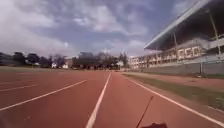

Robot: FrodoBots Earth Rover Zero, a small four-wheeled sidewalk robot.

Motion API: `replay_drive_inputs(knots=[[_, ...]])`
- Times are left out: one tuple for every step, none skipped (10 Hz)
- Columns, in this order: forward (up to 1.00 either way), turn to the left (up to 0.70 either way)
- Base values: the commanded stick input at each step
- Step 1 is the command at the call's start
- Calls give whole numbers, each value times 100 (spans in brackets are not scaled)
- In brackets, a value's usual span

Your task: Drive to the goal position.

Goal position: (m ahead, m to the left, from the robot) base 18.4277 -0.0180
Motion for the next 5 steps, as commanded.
replay_drive_inputs(knots=[[70,0],[70,0],[70,0],[70,0],[70,0]])
